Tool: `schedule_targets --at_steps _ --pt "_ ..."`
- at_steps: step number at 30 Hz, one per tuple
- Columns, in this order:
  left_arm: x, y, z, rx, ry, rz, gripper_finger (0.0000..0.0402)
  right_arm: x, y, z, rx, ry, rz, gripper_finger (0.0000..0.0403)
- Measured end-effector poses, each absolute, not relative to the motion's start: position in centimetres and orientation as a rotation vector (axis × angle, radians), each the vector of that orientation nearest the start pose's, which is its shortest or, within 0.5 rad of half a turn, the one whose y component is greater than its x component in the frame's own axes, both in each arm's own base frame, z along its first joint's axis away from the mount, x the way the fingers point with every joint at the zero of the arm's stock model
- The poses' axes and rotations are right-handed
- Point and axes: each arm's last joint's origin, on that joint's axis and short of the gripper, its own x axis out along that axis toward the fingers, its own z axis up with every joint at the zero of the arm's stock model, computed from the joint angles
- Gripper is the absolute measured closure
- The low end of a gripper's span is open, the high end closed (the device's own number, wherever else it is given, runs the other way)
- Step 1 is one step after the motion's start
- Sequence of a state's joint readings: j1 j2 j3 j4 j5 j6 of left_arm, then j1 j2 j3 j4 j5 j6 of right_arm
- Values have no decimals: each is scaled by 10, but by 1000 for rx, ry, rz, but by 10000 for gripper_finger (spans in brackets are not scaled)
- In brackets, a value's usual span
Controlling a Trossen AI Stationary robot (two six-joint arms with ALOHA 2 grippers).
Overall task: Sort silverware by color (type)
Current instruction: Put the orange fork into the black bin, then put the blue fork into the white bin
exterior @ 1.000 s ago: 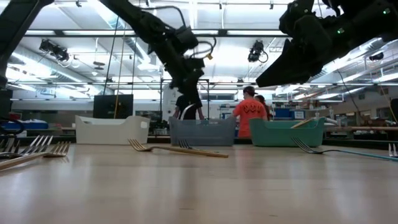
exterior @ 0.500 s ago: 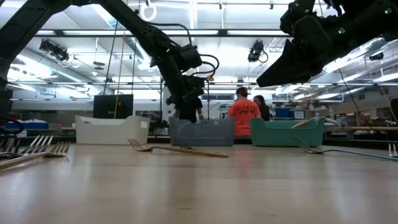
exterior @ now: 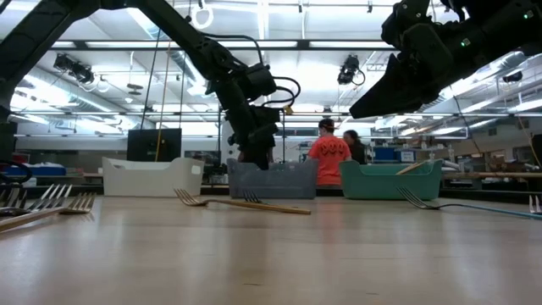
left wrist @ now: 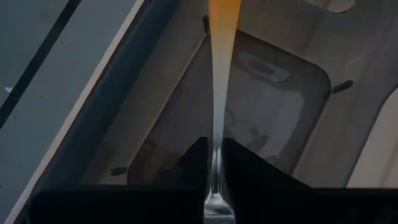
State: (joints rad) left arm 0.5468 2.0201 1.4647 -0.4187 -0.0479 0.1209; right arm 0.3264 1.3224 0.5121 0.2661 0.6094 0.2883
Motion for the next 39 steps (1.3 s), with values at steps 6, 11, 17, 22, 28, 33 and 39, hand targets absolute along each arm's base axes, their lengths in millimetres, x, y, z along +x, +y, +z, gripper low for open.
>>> schedule_targets --at_steps 6,11,17,22,28,33,39 --pt "365 224 183 -121 995 477 292 238 63 176 32 442 -342 286" --pt "361 221 195 -92 1000 461 284 238 63 176 31 442 -342 286" --pt "355 211 220 -69 973 449 283 238 63 175 28 448 -342 286" --pt "352 196 241 -48 950 428 283 237 63 175 25 453 -343 286" --pt "344 171 271 -6 926 383 283 238 61 175 21 452 -354 286" --pt "338 149 289 17 922 339 283 239 58 175 8 451 -364 286" --pt "330 121 304 41 948 277 283 240 54 176 -14 450 -373 286"
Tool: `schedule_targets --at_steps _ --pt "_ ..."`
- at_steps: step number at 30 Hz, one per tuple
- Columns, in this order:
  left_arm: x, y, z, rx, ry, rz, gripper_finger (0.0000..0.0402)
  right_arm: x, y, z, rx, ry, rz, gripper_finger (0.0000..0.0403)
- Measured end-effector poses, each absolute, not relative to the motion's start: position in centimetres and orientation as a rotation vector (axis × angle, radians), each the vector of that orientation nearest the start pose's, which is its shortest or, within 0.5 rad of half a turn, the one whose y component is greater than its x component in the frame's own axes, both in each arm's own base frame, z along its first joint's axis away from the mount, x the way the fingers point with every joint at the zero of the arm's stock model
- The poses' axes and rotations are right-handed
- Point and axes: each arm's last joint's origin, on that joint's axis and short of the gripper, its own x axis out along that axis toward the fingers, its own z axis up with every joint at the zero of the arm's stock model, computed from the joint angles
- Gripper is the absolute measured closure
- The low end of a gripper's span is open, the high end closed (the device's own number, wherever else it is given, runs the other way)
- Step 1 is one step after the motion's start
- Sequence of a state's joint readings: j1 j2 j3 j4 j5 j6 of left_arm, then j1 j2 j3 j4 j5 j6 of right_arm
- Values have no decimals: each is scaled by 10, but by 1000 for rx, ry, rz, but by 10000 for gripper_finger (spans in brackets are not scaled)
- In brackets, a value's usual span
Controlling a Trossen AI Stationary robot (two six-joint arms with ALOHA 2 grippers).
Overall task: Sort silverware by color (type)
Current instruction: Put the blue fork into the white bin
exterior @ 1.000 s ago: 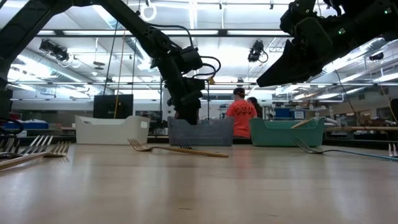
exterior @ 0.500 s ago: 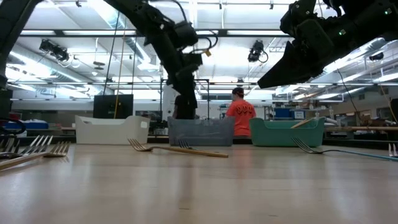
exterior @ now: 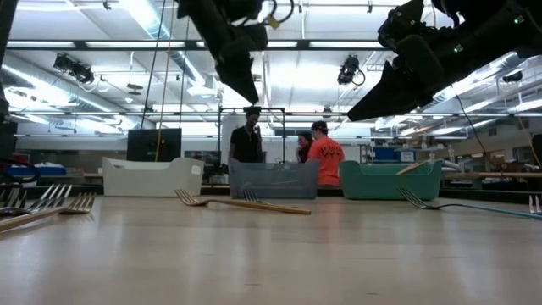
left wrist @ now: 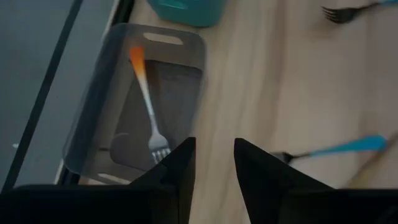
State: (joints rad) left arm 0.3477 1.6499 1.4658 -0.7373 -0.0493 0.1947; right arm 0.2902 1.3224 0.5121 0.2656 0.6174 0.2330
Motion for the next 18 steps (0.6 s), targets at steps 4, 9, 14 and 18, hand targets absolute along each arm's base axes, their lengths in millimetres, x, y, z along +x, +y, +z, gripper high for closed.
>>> schedule_targets --at_steps 4,9,14,18 --pt "324 104 312 58 961 236 283 242 51 177 -31 441 -378 286" --pt "316 79 314 77 1043 167 283 243 47 179 -47 425 -387 286" --pt "311 54 305 53 1186 110 283 245 42 180 -60 418 -399 286" --pt "306 32 301 42 1275 74 283 247 38 182 -73 411 -409 286"
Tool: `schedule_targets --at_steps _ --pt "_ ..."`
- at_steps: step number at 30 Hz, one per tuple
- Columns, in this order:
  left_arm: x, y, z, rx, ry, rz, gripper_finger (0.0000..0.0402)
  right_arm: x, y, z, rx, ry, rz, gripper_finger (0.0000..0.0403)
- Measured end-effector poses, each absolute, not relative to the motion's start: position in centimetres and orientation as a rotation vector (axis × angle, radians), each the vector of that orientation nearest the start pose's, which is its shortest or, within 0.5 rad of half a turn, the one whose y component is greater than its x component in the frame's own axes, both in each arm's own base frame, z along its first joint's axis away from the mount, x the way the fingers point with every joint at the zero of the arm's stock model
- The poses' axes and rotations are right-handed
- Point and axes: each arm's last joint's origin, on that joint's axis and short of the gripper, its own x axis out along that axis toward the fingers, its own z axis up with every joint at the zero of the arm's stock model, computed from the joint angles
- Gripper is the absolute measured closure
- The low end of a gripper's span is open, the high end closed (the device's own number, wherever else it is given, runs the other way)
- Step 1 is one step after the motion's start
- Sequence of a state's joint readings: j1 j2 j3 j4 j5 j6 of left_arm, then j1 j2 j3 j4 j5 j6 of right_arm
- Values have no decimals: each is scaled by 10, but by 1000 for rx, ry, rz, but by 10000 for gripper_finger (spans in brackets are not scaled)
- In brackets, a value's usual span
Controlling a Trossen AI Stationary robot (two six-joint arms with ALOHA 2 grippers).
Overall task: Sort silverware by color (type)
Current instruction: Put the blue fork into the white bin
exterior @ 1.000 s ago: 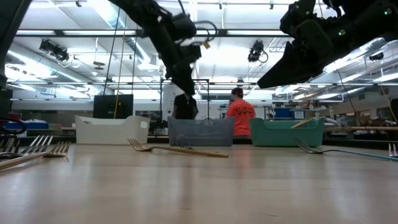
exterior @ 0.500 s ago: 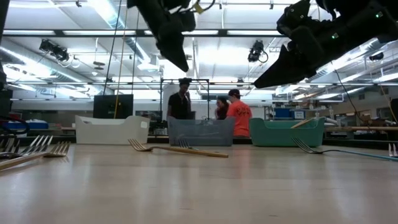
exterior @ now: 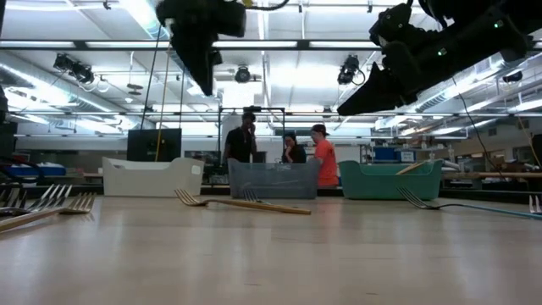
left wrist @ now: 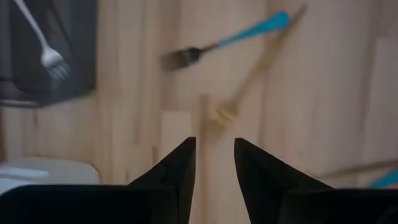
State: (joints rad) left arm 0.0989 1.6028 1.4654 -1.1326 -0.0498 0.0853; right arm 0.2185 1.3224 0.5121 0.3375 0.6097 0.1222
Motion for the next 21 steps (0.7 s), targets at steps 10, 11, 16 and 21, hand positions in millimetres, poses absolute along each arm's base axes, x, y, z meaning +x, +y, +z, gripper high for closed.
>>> schedule_targets --at_steps 10,11,16,21 --pt "299 -22 299 62 1357 -7 283 253 28 190 -106 337 -389 286" --pt "298 -26 299 57 1356 -8 283 253 27 191 -107 331 -385 286" --pt "296 -47 299 32 1355 -8 283 255 20 194 -120 306 -381 286" --pt "292 -68 299 -17 1355 10 283 257 12 197 -133 285 -394 286"
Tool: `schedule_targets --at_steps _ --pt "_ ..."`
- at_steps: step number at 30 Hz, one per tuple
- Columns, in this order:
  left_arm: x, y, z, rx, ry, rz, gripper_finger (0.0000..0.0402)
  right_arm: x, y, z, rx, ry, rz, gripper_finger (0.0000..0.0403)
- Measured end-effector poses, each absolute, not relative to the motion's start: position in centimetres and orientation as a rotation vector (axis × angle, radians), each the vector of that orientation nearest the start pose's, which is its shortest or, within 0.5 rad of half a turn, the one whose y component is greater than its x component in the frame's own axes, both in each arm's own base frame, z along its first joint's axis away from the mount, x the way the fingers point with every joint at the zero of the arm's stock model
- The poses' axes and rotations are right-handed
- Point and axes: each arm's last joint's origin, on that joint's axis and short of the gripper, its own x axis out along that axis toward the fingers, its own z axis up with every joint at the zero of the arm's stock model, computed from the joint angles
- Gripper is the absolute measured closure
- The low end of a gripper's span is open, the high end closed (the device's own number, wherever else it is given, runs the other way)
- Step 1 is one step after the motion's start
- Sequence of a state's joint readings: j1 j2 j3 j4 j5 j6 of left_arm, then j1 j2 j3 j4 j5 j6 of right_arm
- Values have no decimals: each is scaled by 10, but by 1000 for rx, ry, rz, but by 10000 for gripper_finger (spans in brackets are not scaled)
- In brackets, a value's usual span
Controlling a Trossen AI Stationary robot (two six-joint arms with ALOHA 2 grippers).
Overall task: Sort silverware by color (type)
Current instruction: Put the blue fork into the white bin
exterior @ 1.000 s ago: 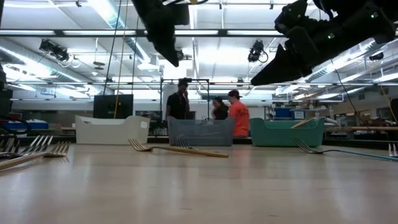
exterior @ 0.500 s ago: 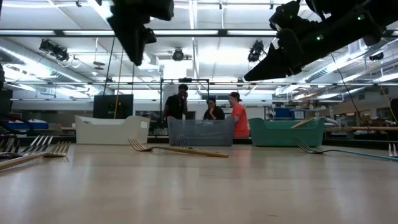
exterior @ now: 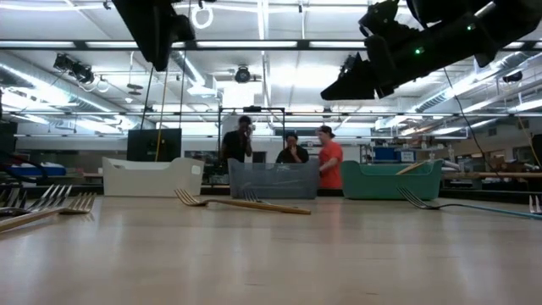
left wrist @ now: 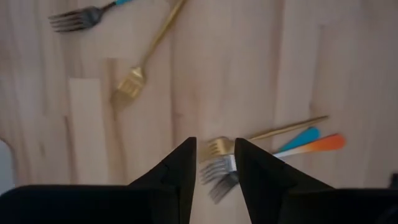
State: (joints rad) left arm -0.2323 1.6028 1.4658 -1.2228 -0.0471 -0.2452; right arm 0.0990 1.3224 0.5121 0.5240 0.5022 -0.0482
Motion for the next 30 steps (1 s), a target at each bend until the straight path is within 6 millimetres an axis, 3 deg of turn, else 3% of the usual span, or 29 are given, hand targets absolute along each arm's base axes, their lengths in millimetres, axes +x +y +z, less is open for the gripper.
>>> schedule_targets --at_steps 10,15,30 --pt "280 -107 299 -56 1341 49 283 260 -3 206 -167 209 -409 286" --pt "276 -117 299 -57 1323 87 283 261 -10 211 -159 150 -384 286" --pt "276 -121 300 -178 1252 265 283 262 -22 216 -135 99 -357 286"
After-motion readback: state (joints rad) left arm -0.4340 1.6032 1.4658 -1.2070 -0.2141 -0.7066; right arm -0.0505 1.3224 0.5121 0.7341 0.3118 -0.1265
